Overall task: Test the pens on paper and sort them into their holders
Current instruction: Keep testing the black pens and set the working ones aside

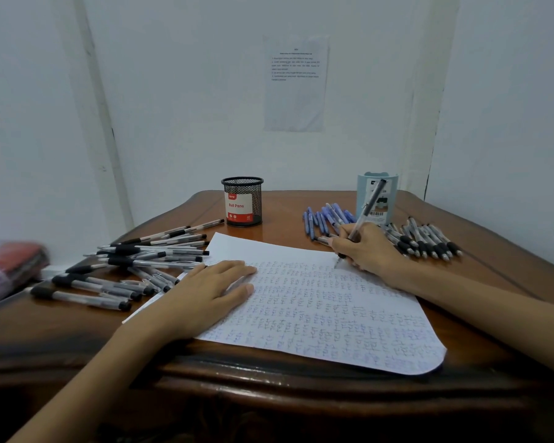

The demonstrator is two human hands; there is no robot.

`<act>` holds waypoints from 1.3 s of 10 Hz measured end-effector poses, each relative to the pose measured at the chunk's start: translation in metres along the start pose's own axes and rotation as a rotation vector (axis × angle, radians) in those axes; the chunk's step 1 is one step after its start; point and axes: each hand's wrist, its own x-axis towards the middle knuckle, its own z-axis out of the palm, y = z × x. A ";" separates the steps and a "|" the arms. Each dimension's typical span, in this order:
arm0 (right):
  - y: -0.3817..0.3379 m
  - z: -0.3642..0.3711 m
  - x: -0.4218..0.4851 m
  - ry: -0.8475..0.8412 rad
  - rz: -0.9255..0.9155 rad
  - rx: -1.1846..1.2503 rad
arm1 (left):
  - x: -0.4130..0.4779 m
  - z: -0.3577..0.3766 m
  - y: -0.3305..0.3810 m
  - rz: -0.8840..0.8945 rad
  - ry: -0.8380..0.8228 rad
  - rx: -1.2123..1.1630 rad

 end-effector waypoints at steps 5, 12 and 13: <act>-0.004 0.000 -0.004 0.003 -0.080 -0.048 | 0.000 0.001 -0.002 0.011 0.008 -0.003; -0.026 -0.023 -0.007 -0.109 0.279 0.507 | 0.001 0.001 -0.001 -0.008 -0.007 -0.008; -0.026 -0.023 -0.008 -0.134 0.234 0.475 | 0.001 0.000 0.000 -0.010 -0.006 -0.009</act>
